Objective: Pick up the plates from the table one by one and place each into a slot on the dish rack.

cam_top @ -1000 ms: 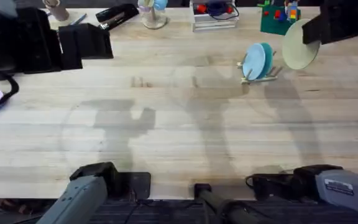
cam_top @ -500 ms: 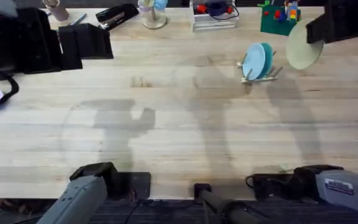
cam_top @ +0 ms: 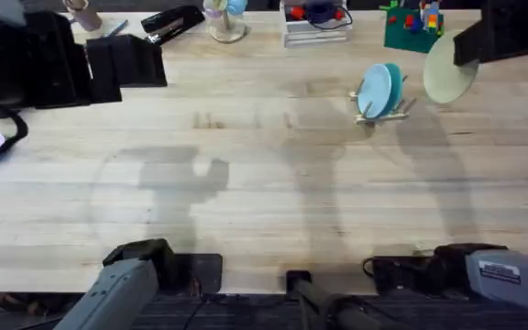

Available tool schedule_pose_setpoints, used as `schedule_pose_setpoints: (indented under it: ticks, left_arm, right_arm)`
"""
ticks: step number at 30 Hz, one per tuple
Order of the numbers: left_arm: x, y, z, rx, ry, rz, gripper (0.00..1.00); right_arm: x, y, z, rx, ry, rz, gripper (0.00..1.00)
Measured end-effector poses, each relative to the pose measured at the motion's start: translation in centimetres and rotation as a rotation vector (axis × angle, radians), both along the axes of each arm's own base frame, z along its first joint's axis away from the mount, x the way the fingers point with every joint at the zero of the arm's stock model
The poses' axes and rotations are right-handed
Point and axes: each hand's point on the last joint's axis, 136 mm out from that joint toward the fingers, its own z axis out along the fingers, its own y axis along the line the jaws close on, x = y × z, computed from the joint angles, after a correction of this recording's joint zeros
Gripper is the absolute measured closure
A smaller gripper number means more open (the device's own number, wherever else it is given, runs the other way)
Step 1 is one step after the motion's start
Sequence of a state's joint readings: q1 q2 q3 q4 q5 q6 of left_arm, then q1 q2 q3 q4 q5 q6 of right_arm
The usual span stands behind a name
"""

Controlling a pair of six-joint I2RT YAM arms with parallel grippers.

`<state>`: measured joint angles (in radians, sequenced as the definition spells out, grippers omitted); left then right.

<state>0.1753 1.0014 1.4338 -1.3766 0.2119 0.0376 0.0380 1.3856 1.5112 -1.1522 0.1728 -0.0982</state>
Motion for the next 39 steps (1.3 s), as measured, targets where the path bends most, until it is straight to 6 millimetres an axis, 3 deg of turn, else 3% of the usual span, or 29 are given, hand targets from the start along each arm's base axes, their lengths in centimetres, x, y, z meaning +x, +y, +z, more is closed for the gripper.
schedule_pose_setpoints:
  ticks: [7, 39]
  left_arm:
    - [0.0, 0.0, 0.0, 0.000, 0.000, 0.000, 0.006]
    - [0.0, 0.0, 0.0, 0.000, 0.000, 0.000, 0.006]
  right_arm:
    - [1.0, 0.1, -0.9, 0.005, 0.016, 0.003, 0.971]
    - [1.8, 1.0, -1.1, 0.047, 0.001, 0.022, 0.973]
